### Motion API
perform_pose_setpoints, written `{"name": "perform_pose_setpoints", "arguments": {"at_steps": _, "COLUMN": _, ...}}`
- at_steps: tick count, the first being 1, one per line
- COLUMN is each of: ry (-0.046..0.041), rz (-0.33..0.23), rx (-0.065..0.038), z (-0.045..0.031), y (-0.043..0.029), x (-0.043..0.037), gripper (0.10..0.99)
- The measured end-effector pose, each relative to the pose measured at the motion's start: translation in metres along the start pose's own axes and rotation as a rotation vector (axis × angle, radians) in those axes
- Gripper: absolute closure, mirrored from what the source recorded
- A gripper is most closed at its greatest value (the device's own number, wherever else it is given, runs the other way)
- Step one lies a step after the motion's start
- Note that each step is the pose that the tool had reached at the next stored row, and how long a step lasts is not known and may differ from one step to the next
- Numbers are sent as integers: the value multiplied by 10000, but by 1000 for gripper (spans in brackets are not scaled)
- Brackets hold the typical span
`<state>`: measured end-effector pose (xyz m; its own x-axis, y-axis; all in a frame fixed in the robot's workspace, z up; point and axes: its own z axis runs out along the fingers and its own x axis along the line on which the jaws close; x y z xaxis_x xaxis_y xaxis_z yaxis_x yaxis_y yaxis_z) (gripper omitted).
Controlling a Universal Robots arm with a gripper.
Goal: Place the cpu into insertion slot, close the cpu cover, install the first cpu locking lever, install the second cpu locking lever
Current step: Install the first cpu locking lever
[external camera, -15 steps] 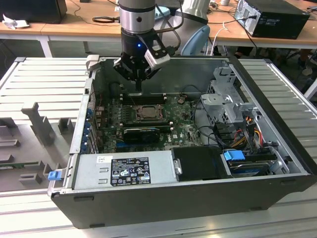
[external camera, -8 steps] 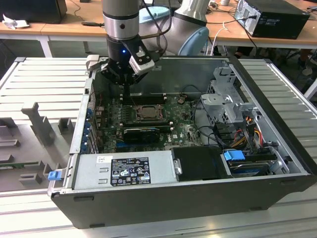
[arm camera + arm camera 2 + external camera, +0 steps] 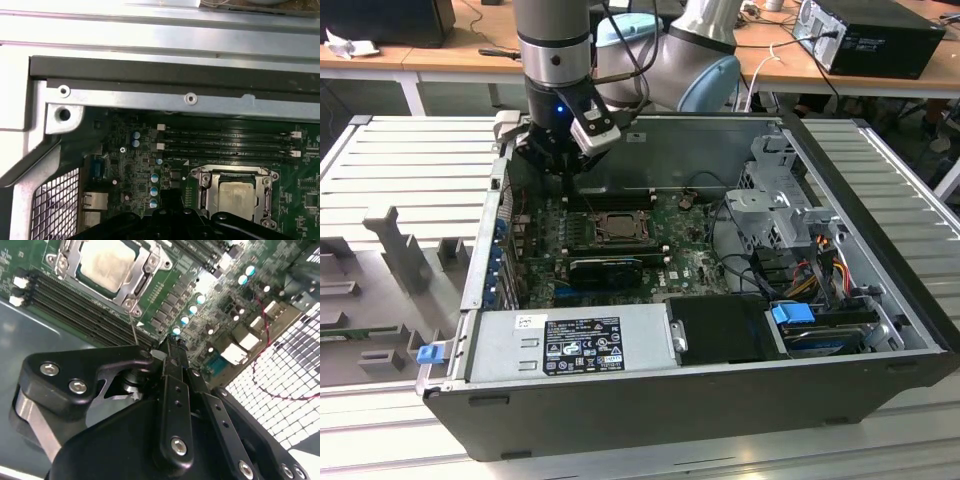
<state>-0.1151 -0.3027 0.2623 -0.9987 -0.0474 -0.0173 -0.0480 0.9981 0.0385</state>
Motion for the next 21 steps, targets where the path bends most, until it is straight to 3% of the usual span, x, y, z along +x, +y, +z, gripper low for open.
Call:
{"name": "perform_pose_setpoints", "arguments": {"at_steps": 7, "ry": -1, "rz": -2, "rx": -6, "z": 26, "y": 127, "x": -17, "gripper": 980}}
{"name": "perform_pose_setpoints", "arguments": {"at_steps": 11, "ry": -2, "rz": -1, "rx": -7, "z": 50, "y": 153, "x": -142, "gripper": 980}}
{"name": "perform_pose_setpoints", "arguments": {"at_steps": 19, "ry": 28, "rz": -4, "rx": -9, "z": 149, "y": 165, "x": -656, "gripper": 980}}
{"name": "perform_pose_setpoints", "arguments": {"at_steps": 21, "ry": 35, "rz": -6, "rx": -110, "z": 156, "y": 159, "x": -741, "gripper": 980}}
